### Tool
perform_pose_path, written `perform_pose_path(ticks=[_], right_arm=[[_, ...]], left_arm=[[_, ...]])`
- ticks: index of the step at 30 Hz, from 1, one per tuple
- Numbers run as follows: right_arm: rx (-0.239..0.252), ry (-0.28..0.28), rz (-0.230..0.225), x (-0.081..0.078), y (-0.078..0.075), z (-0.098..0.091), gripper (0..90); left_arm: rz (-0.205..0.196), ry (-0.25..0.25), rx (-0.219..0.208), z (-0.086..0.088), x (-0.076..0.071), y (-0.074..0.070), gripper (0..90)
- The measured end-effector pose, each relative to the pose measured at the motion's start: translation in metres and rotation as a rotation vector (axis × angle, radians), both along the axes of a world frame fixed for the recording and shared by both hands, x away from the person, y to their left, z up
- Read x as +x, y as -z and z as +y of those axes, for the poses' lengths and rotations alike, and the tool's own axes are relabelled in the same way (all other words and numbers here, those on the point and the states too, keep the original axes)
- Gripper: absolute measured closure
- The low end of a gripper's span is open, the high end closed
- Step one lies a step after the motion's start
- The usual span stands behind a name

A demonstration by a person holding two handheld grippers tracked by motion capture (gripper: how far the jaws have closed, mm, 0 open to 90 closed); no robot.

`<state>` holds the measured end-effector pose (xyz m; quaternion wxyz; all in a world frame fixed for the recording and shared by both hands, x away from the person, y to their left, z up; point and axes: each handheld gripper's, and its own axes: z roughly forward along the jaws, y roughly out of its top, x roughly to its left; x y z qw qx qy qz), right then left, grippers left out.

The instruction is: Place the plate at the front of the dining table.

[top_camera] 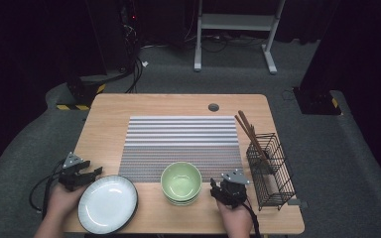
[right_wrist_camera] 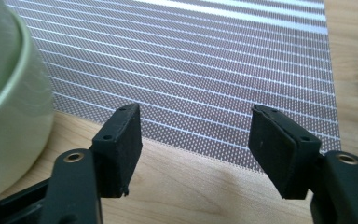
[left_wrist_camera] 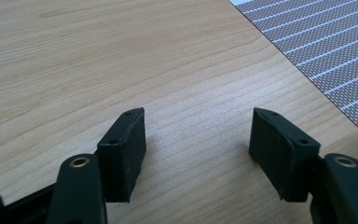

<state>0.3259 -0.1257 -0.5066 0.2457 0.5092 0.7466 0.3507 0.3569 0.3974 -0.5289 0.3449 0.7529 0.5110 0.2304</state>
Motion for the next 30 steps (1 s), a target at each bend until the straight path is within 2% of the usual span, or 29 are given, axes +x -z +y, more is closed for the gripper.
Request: perform_pose_path(ticks=[5,6,8,12,13,16,17,23,26,30], right_arm=[[-0.019,-0.020,-0.034,-0.005,-0.002,0.001,37.6],[-0.050,-0.025,-0.039,-0.007,-0.002,0.002,39.1],[-0.034,-0.019,-0.045,-0.008,-0.002,0.000,39.6],[-0.017,0.005,-0.053,-0.008,-0.005,-0.001,40.5],[-0.015,0.006,-0.060,-0.008,-0.005,0.000,40.8],[-0.016,-0.001,-0.070,-0.008,-0.005,0.002,41.1],[-0.018,-0.004,-0.067,-0.008,-0.004,0.004,41.1],[-0.025,-0.034,-0.073,-0.011,0.001,0.011,40.4],[-0.027,-0.042,-0.073,-0.012,0.001,0.012,40.3],[-0.040,-0.061,-0.087,-0.013,0.002,0.013,40.3]], left_arm=[[0.001,0.008,0.002,0.000,-0.002,0.000,33.4],[0.001,0.017,0.001,0.000,-0.001,0.000,33.6],[0.005,0.027,0.001,0.001,-0.001,-0.001,33.4],[0.005,0.020,-0.026,0.004,-0.002,-0.001,34.1],[-0.007,0.025,-0.020,0.004,-0.004,-0.003,35.2],[-0.008,0.016,-0.029,0.007,-0.006,-0.007,35.2],[-0.006,-0.016,-0.053,0.011,-0.011,-0.013,36.1],[-0.024,-0.012,-0.058,0.013,-0.024,-0.029,37.0],[-0.019,0.000,-0.063,0.012,-0.028,-0.034,37.3],[0.020,0.022,-0.077,0.009,-0.032,-0.040,37.4]])
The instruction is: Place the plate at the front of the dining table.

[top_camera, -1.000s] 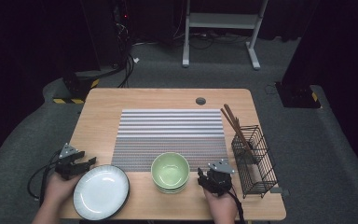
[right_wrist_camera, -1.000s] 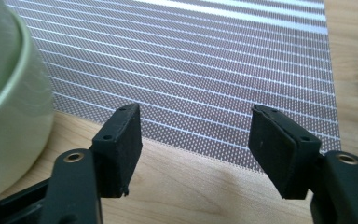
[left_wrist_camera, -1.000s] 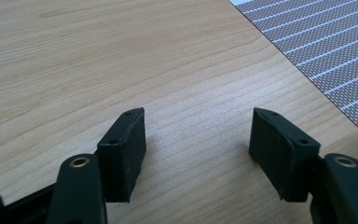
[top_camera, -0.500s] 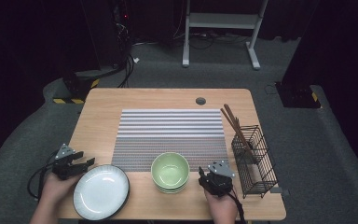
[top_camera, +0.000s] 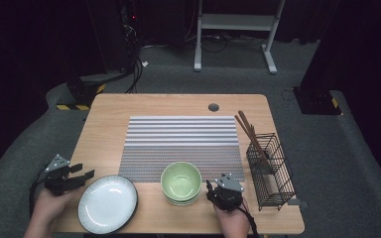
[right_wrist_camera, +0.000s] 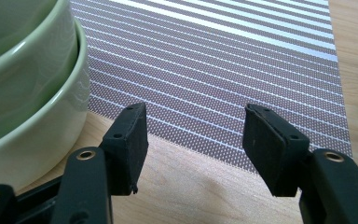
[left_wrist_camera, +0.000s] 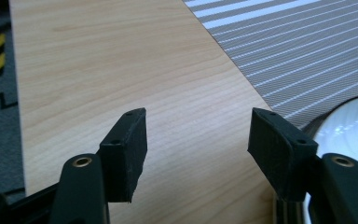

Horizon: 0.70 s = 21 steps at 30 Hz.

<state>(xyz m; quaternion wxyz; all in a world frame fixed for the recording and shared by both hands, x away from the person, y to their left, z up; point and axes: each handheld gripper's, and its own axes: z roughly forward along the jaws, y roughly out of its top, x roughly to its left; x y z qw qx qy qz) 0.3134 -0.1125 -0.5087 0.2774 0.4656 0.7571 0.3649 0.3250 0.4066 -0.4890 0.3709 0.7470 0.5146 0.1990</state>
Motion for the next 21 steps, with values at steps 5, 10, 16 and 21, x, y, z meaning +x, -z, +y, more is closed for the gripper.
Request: perform_pose_path(ticks=[5,10,16,21], right_arm=[[0.000,-0.004,-0.003,0.000,0.000,0.000,40.2],[0.001,-0.008,-0.009,-0.001,0.000,0.000,40.3],[0.004,0.000,-0.007,0.000,-0.001,-0.001,41.5],[0.000,-0.006,-0.004,0.006,-0.006,0.000,42.1]], left_arm=[[0.024,0.012,-0.007,-0.002,-0.002,-0.002,38.1],[0.034,0.045,-0.043,-0.003,-0.004,-0.008,39.7],[0.071,0.076,-0.125,-0.002,-0.006,-0.013,35.3],[0.081,0.076,-0.141,0.000,-0.014,-0.013,36.6]])
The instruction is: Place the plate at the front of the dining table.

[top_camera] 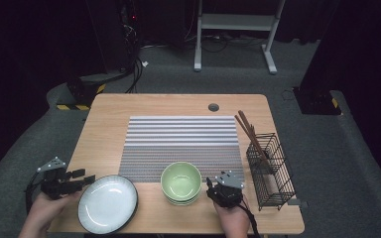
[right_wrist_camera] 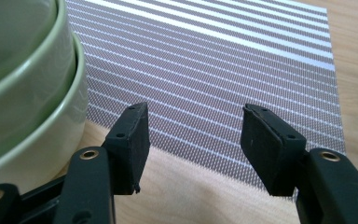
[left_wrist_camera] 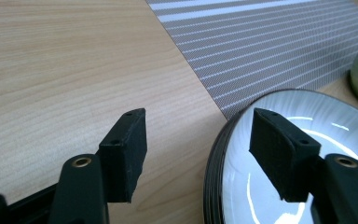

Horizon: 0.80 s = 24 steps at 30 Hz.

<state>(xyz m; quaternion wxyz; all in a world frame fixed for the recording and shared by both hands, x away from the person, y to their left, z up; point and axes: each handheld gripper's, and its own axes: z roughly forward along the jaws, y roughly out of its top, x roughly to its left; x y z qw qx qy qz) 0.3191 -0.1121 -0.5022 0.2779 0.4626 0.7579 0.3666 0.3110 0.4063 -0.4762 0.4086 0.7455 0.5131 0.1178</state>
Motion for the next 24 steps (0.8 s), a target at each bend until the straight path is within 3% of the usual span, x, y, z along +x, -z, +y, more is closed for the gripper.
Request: perform_pose_path(ticks=[7,11,18,23,24], right_arm=[[-0.017,-0.001,-0.018,-0.002,-0.008,0.000,41.8],[-0.030,-0.002,-0.030,-0.004,-0.015,0.000,41.5],[-0.033,-0.010,-0.086,-0.005,-0.038,0.004,42.4],[-0.009,-0.024,-0.090,-0.005,-0.051,0.008,45.5],[-0.001,-0.030,-0.087,-0.004,-0.054,0.009,45.7]], left_arm=[[0.008,0.038,0.026,-0.002,-0.007,-0.001,38.4],[0.021,0.034,0.024,-0.001,-0.007,0.001,42.8],[0.037,0.018,0.011,-0.001,-0.010,0.006,44.3],[0.041,0.025,-0.002,-0.005,-0.014,0.007,42.8],[0.055,0.018,-0.020,-0.006,-0.016,0.011,41.3]])
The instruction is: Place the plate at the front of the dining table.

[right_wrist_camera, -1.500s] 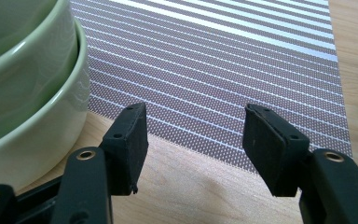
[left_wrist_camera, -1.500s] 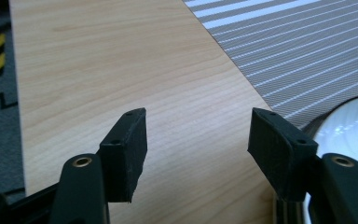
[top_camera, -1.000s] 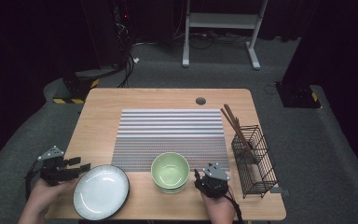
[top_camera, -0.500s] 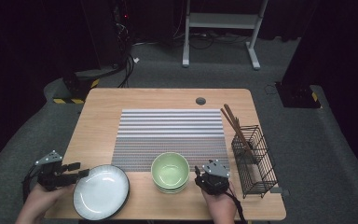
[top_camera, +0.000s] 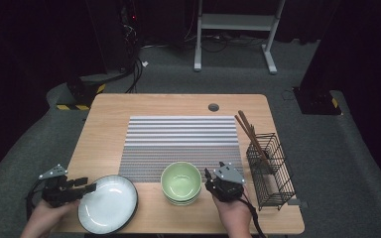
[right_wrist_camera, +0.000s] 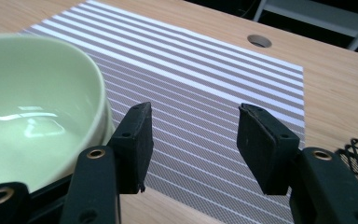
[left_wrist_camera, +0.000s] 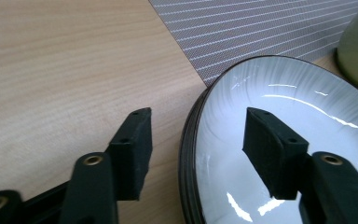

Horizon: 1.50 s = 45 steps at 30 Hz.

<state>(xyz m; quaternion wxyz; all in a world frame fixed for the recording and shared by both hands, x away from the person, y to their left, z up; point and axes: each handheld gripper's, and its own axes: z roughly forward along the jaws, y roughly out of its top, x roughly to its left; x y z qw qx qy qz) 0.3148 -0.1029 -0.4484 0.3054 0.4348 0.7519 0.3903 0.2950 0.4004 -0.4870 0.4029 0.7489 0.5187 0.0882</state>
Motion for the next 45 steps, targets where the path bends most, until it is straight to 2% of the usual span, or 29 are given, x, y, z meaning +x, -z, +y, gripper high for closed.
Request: perform_pose_path(ticks=[1,3,7,11,15,18,22,29,33,36,40,45], right_arm=[[0.010,-0.004,0.001,0.000,-0.002,0.001,46.0],[0.032,-0.009,0.009,0.001,-0.006,0.004,46.0],[0.027,-0.021,0.009,0.003,-0.010,0.010,45.4],[0.012,-0.024,-0.008,0.004,-0.018,0.021,41.7],[0.033,-0.036,0.010,0.007,-0.024,0.028,41.6],[0.034,-0.042,0.017,0.009,-0.029,0.036,41.1],[0.031,-0.061,0.000,0.008,-0.032,0.043,43.2],[0.060,-0.090,-0.007,0.008,-0.034,0.056,45.7],[0.085,-0.087,0.003,0.006,-0.034,0.061,45.2],[0.093,-0.083,0.000,0.004,-0.034,0.068,43.3],[0.102,-0.098,0.027,0.003,-0.033,0.076,43.9],[0.110,-0.133,0.025,0.001,-0.037,0.085,46.0]], left_arm=[[0.016,0.005,0.003,-0.001,-0.001,0.003,40.4],[0.021,0.008,0.021,-0.002,-0.003,0.006,40.4],[0.013,0.010,0.045,-0.002,-0.003,0.006,40.7],[-0.009,-0.019,0.006,0.008,-0.005,-0.001,44.4],[0.004,-0.028,-0.019,0.011,-0.006,-0.002,47.0],[-0.009,-0.028,-0.024,0.013,-0.007,-0.004,47.2],[-0.009,-0.018,-0.024,0.012,-0.008,-0.005,47.6],[-0.015,-0.020,-0.010,0.010,-0.009,-0.006,49.1],[-0.015,-0.016,-0.014,0.010,-0.010,-0.008,49.6],[-0.018,-0.010,0.001,0.007,-0.009,-0.006,49.5],[-0.006,-0.019,0.009,0.005,-0.007,-0.003,48.5],[0.004,-0.015,-0.002,0.004,-0.006,-0.004,47.4]])
